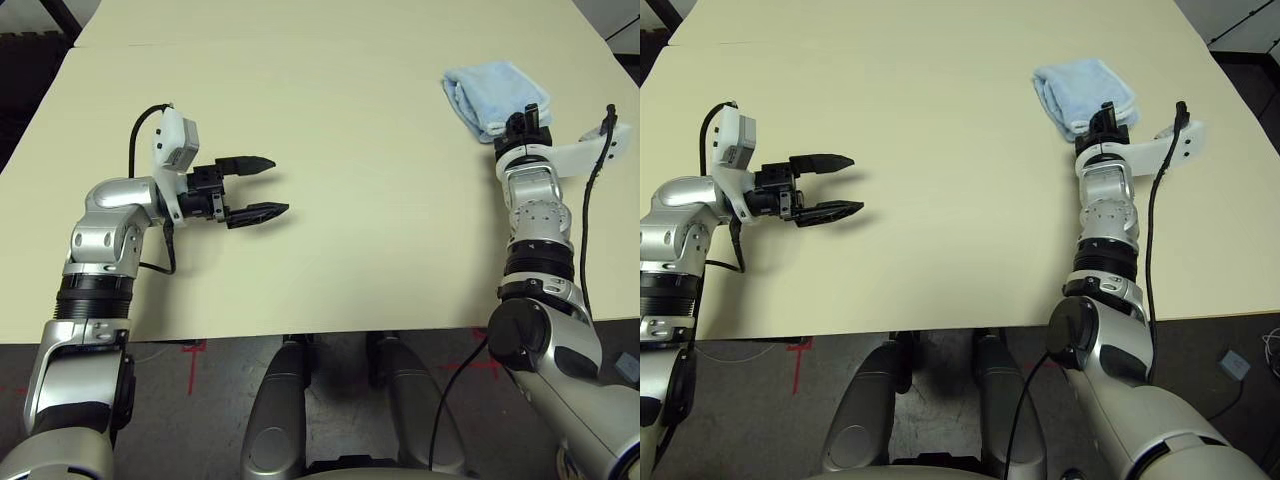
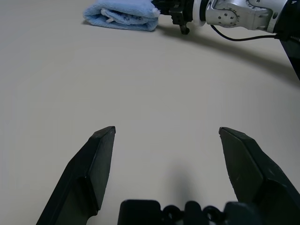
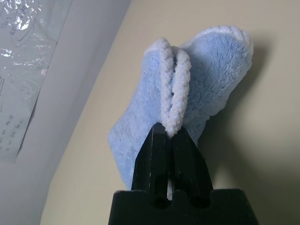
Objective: Fold the towel and set it aside.
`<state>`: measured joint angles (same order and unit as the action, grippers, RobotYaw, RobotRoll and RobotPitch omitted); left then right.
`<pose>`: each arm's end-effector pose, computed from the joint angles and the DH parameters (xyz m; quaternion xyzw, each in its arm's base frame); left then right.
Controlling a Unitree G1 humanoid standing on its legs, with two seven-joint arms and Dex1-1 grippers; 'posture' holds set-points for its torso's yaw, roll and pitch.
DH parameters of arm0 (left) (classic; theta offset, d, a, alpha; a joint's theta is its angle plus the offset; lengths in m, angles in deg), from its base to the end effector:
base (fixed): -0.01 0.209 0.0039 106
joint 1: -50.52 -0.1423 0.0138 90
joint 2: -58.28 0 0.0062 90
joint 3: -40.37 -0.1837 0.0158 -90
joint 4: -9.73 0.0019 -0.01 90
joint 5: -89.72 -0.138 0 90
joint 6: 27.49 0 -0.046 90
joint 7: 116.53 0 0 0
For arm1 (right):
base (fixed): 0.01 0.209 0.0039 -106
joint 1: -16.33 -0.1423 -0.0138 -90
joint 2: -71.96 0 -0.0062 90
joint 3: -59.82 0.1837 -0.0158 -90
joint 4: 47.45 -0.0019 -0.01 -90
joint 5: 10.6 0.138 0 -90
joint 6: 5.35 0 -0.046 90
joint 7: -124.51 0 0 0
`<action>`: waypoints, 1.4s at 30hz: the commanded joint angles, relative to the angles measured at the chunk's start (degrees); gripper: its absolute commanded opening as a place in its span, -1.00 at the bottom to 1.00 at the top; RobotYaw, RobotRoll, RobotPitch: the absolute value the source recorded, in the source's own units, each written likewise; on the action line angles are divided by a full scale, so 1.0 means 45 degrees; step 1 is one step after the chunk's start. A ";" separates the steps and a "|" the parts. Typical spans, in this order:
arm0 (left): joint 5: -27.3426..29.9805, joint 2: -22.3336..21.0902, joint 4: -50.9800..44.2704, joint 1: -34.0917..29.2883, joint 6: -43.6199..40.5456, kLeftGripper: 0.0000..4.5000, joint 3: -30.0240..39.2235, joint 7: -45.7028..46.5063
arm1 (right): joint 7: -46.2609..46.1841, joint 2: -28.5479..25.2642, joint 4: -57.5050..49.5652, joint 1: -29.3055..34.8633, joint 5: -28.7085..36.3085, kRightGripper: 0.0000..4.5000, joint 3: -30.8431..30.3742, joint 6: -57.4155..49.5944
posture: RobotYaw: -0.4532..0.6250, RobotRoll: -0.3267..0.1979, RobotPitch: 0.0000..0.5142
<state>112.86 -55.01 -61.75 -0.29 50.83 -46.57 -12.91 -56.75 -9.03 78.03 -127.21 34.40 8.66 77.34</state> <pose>0.3018 0.2686 0.2078 0.1456 -0.0266 -0.5608 0.8146 0.3413 -0.2154 0.1716 0.5164 -0.1394 -0.0736 0.8417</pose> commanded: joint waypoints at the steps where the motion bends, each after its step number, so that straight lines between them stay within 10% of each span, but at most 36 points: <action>1: -0.0111 -0.0143 -0.0164 -0.0174 0.0054 1.00 -0.0154 -0.0202 | -0.0122 0.0232 0.0561 -0.0070 0.0127 -0.99 -0.0008 0.0074 | 0.05 0.25 0.00; 7: -0.0091 -0.0137 -0.0259 -0.0193 -0.0094 1.00 -0.0100 -0.0059 | -0.0048 0.0277 0.0755 -0.0211 0.0147 -0.99 -0.0071 -0.0023 | 0.06 0.25 -0.01; 20: 0.0074 0.0375 0.0165 0.0380 -0.0808 1.00 0.0171 0.1270 | -0.3497 -0.0785 -0.3427 0.1013 0.0684 0.98 -0.0701 -0.5078 | 0.02 0.25 -0.03; 28: -0.0078 0.0360 0.0884 0.0861 -0.0532 1.00 0.0315 0.1551 | -0.4129 -0.2153 -0.7855 0.2018 0.3064 0.98 -0.0753 -0.8748 | -0.02 0.25 -0.04; 35: -0.0854 0.1498 0.1429 0.1040 -0.0408 1.00 0.1129 0.5846 | 0.1699 -0.4684 -0.5081 0.1798 -0.1675 0.98 -0.4792 -0.4963 | 0.01 0.25 -0.06; 42: -0.2023 0.2843 0.2723 0.1372 0.1830 1.00 0.2158 1.0573 | 0.4798 -0.4300 0.1008 0.0437 -0.5083 0.98 -0.5896 0.2275 | 0.10 0.25 -0.05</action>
<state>105.51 -42.75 -52.09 5.39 55.82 -38.36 30.27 -37.46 -28.22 77.17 -124.73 14.76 -17.38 80.53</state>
